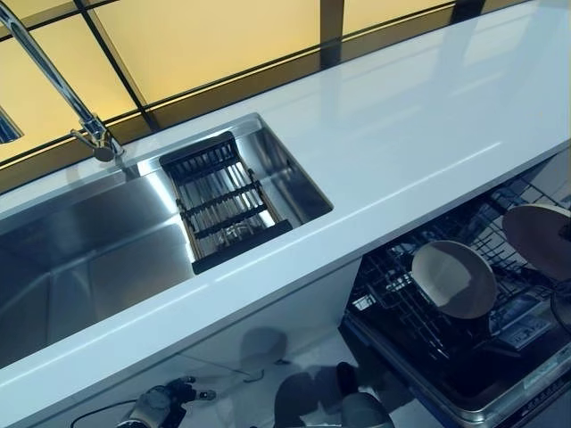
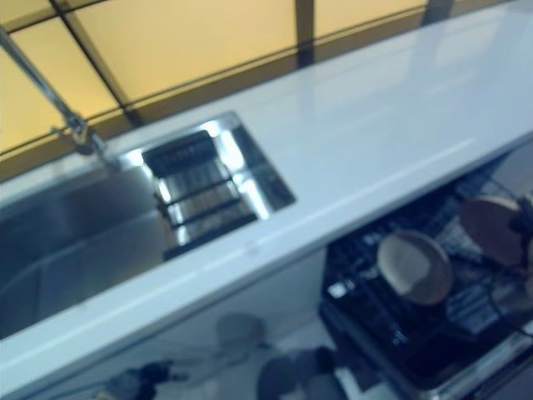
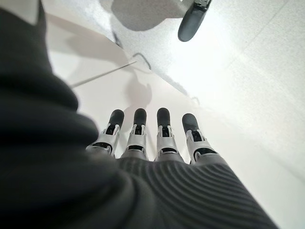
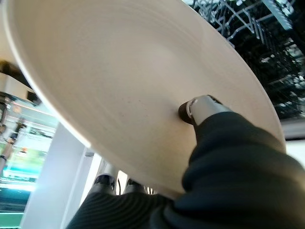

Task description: Take plates into dishwasher

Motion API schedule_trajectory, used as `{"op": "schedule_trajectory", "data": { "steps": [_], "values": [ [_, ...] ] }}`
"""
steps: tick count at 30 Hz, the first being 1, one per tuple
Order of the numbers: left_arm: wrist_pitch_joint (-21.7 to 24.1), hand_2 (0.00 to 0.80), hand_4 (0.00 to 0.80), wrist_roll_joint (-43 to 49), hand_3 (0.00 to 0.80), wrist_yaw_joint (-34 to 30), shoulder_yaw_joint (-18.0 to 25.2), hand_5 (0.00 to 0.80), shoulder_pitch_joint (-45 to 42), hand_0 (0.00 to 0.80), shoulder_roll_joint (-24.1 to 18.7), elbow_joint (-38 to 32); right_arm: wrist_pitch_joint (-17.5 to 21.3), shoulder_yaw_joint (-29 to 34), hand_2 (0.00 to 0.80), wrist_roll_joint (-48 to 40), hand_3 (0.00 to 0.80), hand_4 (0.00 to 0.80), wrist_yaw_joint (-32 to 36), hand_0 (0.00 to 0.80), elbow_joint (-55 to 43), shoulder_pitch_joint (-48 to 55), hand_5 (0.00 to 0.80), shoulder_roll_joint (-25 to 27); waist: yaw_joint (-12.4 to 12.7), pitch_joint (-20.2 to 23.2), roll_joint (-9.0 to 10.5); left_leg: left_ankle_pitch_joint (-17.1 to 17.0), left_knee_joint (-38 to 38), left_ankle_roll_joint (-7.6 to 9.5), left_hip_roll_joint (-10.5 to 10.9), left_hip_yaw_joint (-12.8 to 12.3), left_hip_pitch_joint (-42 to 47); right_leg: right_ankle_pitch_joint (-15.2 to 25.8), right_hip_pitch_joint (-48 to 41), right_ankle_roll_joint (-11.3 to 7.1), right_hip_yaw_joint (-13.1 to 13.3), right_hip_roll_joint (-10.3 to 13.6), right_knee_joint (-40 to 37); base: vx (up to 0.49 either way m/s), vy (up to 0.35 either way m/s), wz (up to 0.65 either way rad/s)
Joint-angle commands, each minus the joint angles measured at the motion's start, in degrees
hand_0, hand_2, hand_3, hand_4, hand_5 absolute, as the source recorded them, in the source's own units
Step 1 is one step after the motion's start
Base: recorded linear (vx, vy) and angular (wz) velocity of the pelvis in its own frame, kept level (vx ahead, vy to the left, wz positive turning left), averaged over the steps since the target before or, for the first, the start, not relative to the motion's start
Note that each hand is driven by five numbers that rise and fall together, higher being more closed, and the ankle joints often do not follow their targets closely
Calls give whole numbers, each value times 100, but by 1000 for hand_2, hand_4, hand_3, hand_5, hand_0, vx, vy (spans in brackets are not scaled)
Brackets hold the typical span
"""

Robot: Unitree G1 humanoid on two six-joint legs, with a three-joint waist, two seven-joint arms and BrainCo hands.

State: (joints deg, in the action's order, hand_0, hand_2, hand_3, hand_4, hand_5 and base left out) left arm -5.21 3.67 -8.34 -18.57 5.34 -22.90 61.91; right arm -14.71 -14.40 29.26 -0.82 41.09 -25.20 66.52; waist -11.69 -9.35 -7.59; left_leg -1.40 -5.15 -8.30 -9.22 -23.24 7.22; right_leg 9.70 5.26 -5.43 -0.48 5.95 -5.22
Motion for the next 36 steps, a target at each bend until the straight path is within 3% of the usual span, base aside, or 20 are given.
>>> {"op": "schedule_trajectory", "data": {
  "steps": [1,13,36],
  "values": [
    [138,0,0,24,0,144,-221,0,276,0,-279,49,-454,-289,800,6,800,800,-429,800,513,-884,800,-257,125,-128,326,126,15,101,64,330,175,-319,-183,-372,-183,183,22,-37,-1,7],
    [315,0,0,39,0,248,-358,0,304,0,-132,31,-1055,-379,800,-147,800,800,-737,800,1328,-1326,800,-465,236,-297,0,96,15,83,170,470,39,-296,-57,-375,-233,299,22,-13,0,4],
    [352,0,0,68,0,178,-456,0,545,0,-133,-123,-720,-843,800,9,800,800,-345,800,2116,-1693,800,-741,432,-551,-293,-7,15,70,275,642,-213,-229,131,-386,-369,469,22,-14,-10,3]
  ]
}}
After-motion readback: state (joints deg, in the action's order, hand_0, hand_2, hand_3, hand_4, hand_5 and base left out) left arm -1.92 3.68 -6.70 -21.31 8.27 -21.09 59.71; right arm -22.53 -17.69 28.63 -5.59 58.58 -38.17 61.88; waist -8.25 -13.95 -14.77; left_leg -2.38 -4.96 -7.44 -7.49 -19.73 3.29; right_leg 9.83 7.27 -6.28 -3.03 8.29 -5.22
